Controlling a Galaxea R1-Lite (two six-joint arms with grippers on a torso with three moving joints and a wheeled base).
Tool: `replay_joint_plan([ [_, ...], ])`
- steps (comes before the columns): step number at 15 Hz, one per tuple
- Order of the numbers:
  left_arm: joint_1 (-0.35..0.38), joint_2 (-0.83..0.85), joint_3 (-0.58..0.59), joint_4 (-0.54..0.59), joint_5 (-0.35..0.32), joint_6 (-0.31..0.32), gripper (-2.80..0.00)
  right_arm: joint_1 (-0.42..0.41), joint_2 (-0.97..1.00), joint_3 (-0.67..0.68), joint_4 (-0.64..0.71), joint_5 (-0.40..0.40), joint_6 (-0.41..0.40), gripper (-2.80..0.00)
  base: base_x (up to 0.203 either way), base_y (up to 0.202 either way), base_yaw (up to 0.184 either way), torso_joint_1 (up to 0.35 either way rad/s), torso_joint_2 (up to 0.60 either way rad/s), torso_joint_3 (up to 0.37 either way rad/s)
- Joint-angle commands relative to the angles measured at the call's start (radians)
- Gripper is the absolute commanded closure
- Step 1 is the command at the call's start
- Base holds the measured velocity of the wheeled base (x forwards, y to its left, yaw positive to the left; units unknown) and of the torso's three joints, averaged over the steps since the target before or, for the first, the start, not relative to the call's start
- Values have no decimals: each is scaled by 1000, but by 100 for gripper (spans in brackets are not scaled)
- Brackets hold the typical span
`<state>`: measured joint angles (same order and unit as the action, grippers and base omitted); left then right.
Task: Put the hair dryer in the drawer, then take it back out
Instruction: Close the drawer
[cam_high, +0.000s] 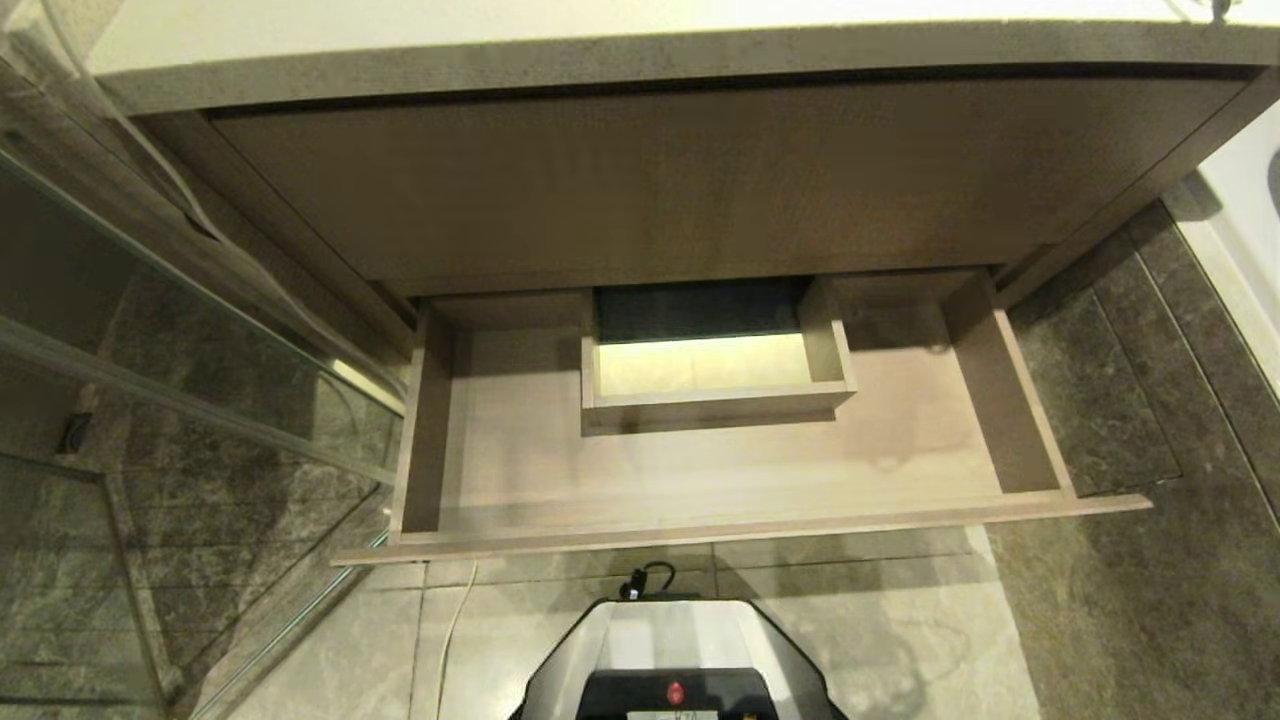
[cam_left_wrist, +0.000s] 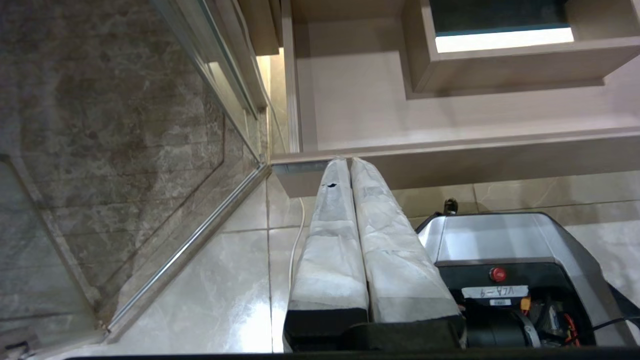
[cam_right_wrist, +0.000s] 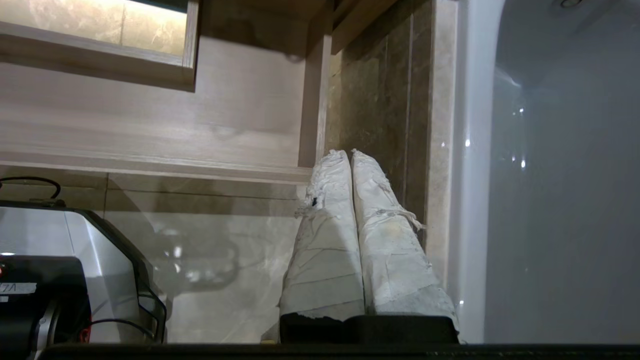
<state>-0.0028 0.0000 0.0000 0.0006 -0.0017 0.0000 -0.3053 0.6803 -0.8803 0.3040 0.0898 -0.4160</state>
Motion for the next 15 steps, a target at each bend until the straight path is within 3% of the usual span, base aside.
replay_joint_plan([
  [1,0,0,1,0,-1,-1,0,0,-1,7,-2,1,-3,0,0,0,0,-335,550,195],
  [9,0,0,0,-1,0,0,0,0,-4,46,-7,-2,-6,0,0,0,0,-338,500,160],
  [15,0,0,1,-1,0,-1,0,0,10,84,-37,-5,-7,0,0,0,0,-79,393,308],
])
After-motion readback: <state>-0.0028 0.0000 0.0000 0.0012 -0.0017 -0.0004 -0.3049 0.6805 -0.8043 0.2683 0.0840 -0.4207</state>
